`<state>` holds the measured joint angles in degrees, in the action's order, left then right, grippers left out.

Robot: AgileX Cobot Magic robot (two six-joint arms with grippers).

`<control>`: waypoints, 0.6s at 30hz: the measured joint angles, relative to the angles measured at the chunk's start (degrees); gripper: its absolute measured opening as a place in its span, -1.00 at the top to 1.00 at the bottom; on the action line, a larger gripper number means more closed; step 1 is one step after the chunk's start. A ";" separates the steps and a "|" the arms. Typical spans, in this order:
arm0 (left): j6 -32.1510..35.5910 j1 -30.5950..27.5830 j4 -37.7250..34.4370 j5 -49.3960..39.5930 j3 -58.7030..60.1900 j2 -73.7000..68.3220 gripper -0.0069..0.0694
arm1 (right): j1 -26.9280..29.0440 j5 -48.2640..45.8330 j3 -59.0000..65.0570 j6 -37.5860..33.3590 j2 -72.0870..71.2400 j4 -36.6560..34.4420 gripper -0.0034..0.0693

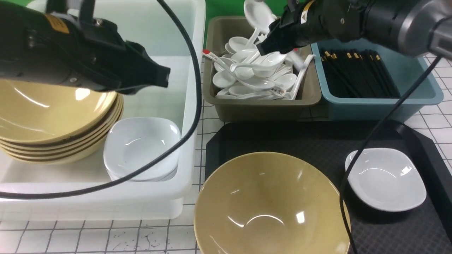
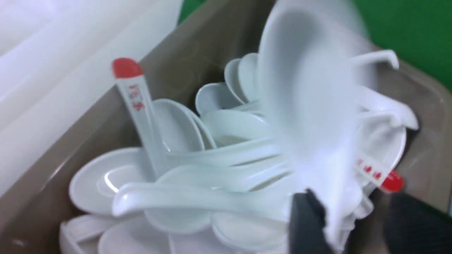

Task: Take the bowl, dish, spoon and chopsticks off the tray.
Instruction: Use the right arm to put the soup spoon into the small storage box in the middle, then use the left arm to grab the yellow noodle bowl on the left

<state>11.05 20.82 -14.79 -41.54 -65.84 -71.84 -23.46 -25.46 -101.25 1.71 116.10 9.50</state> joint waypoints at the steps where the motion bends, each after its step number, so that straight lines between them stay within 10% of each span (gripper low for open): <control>1: 1.15 0.36 -0.15 -0.36 0.00 -0.09 0.83 | 0.00 -1.34 -0.48 1.22 0.07 0.00 -0.38; 9: 8.82 7.64 -0.83 -12.12 -7.31 -5.86 0.69 | -0.06 -27.34 -11.26 -4.23 -5.54 -0.68 -0.91; 18: 12.42 12.94 -1.05 -21.98 -20.97 -26.07 -0.15 | -0.06 -45.71 -6.34 -12.09 -16.88 -3.94 0.13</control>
<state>23.48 33.76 -15.84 -63.52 -86.82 -97.91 -23.52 -71.16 -107.59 -10.38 99.21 5.55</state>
